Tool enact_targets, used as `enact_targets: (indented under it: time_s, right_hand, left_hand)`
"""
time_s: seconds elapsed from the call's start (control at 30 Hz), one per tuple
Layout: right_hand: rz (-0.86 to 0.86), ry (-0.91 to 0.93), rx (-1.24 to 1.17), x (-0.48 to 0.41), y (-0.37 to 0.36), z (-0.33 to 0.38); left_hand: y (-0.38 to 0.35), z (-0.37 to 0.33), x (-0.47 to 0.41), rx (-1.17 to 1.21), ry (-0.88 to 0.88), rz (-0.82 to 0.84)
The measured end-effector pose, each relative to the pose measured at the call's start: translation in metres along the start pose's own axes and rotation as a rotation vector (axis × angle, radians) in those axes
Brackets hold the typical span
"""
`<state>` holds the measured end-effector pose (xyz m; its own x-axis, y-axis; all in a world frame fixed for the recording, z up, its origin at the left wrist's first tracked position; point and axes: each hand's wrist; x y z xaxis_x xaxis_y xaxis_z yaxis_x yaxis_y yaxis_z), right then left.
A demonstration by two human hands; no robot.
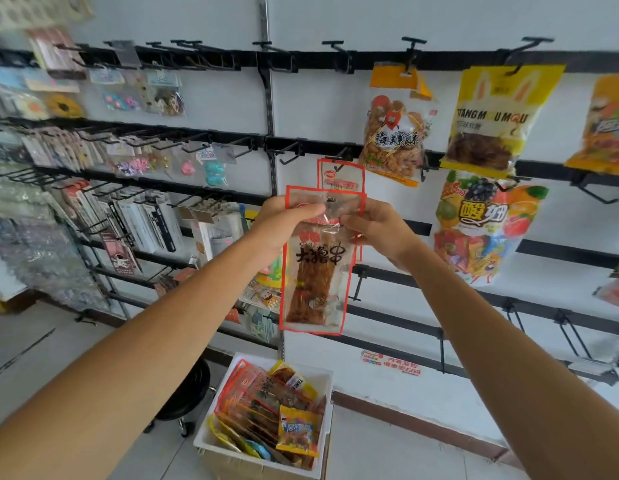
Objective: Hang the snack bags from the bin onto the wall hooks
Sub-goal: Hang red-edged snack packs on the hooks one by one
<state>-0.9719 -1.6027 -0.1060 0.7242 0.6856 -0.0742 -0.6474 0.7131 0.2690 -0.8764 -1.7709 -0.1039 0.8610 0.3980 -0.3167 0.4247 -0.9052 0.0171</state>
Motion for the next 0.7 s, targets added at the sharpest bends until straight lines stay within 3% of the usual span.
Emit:
enact_targets:
  time_s: [0.2,0.37,0.53,0.7]
  right_hand:
    - [-0.024,0.023,-0.032,0.016,0.023,0.01]
    - [-0.152,0.155,0.02,0.016,0.033,0.022]
    - [-0.281,0.269,0.339,0.004,0.031,0.034]
    - [-0.283,0.298,0.502,-0.016,0.027,0.034]
  left_hand:
    - [-0.024,-0.016,0.005,-0.031,-0.042,-0.066]
    - [-0.037,-0.024,0.005,-0.036,-0.051,-0.076]
    - [-0.04,-0.029,-0.003,-0.063,-0.076,-0.008]
    - [-0.029,-0.026,-0.015,-0.039,-0.092,0.008]
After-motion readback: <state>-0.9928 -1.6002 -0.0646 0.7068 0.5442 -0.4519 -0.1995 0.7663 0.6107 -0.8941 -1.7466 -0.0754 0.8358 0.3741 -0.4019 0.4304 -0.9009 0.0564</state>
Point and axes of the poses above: each hand's wrist, its own x-axis away from the middle knuckle, its own y-axis out of the back of the hand, z = x × y, and after that the axes turned 10 degrees about -y, right-handed
